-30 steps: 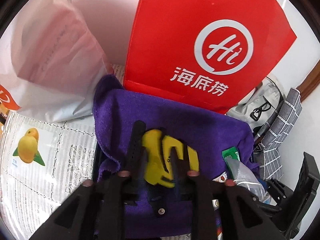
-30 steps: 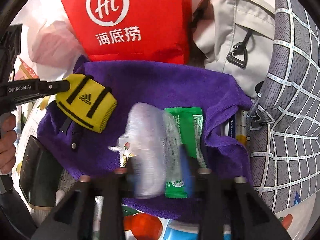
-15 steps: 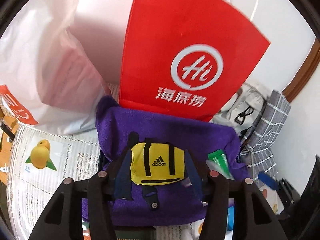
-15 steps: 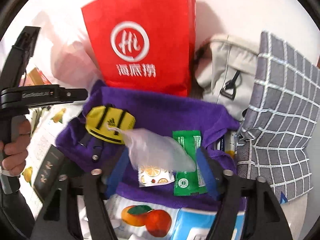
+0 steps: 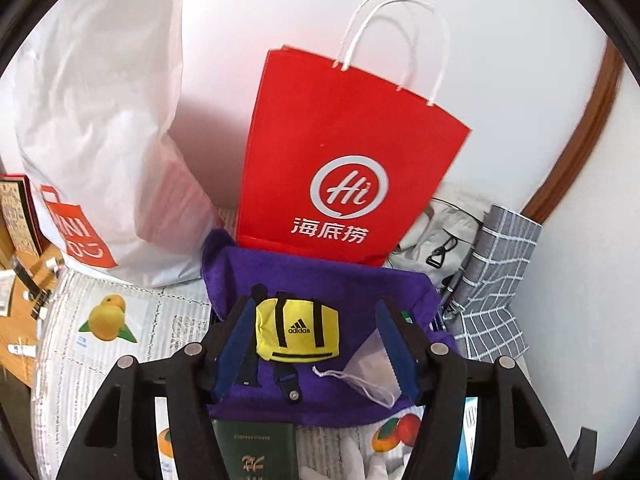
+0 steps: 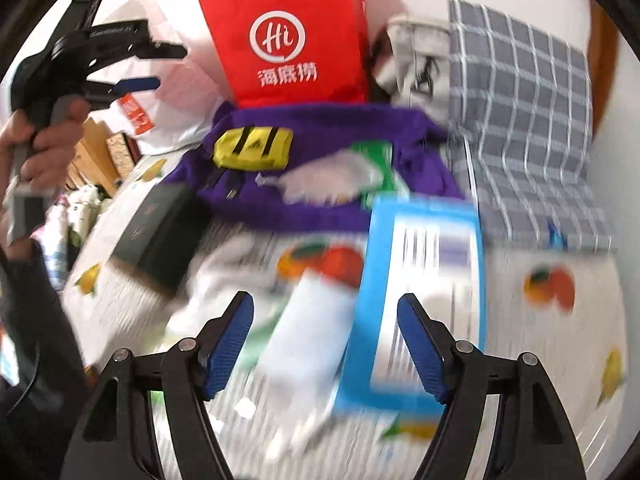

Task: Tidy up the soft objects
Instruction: 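Grasp the knotted white paper towel with the right tool while the left moves to the green tea packet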

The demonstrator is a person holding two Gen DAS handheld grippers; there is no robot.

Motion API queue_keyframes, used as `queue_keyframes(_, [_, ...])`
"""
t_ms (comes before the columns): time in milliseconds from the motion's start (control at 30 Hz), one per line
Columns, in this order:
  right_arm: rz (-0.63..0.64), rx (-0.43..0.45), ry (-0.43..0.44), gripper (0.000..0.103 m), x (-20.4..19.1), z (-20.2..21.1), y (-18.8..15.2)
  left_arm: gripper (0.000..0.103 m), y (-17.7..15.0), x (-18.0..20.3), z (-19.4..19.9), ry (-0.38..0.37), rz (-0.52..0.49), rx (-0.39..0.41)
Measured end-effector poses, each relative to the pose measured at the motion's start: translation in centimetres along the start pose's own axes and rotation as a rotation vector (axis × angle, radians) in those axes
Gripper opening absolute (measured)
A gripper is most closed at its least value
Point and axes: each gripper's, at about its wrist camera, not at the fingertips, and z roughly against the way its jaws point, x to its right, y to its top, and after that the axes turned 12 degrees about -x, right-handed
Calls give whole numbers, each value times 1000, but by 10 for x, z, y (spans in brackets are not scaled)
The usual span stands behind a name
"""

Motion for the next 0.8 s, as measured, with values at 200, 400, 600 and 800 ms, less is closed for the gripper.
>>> queue_keyframes(200, [-31, -1, -19, 56, 7, 15, -49, 67, -25, 12, 22, 8, -45, 20])
queue_keyframes(400, [-38, -33, 30, 56, 1, -3, -73, 68, -70, 16, 38, 31, -73, -19])
queue_keyframes(600, [-12, -73, 53, 56, -9, -42, -84, 69, -125, 0, 43, 40, -65, -64])
queue_keyframes(800, [27, 4, -53, 41, -18, -53, -83, 69, -169, -19, 35, 21, -10, -122])
